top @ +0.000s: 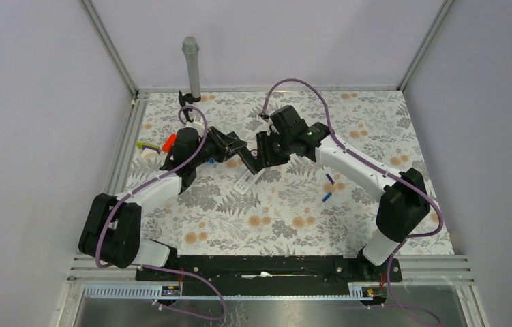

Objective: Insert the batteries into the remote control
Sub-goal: Load the battery cover into the remote control.

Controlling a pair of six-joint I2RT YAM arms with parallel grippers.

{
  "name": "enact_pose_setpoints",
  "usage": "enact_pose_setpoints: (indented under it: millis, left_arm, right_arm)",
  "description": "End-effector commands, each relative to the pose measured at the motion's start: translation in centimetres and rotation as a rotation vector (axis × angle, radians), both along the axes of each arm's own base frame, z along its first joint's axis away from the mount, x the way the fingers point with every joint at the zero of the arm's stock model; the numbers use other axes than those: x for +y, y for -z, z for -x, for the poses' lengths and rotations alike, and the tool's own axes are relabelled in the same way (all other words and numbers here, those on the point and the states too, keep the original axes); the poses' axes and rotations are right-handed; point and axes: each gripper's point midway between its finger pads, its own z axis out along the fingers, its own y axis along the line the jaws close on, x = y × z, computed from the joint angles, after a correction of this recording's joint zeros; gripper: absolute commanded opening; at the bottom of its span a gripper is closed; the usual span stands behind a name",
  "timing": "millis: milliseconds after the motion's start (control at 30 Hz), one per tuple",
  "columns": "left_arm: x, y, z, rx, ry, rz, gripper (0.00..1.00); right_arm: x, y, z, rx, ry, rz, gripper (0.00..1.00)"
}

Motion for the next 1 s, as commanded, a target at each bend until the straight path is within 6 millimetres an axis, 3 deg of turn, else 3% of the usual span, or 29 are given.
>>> enact_pose_setpoints:
  millis: [0, 733, 967]
  left_arm:
    - [-1.1, -4.8, -0.3, -0.054, 0.047, 0.096, 0.0]
    - [-1.1, -1.1, -0.8, 0.083, 0.04, 0.037, 0.0]
    - [-0.9, -0.6, -1.0, 0.102, 0.03, 0.029, 0.0]
  right_arm:
    - [-0.3, 0.5, -0.6, 0.032, 0.039, 0.014, 0.45]
    - [0.3, -2.2, -1.0, -0.009, 0.037, -0.061, 0.53]
    - [-0.4, -1.7, -1.3, -0.009, 0.074, -0.028, 0.52]
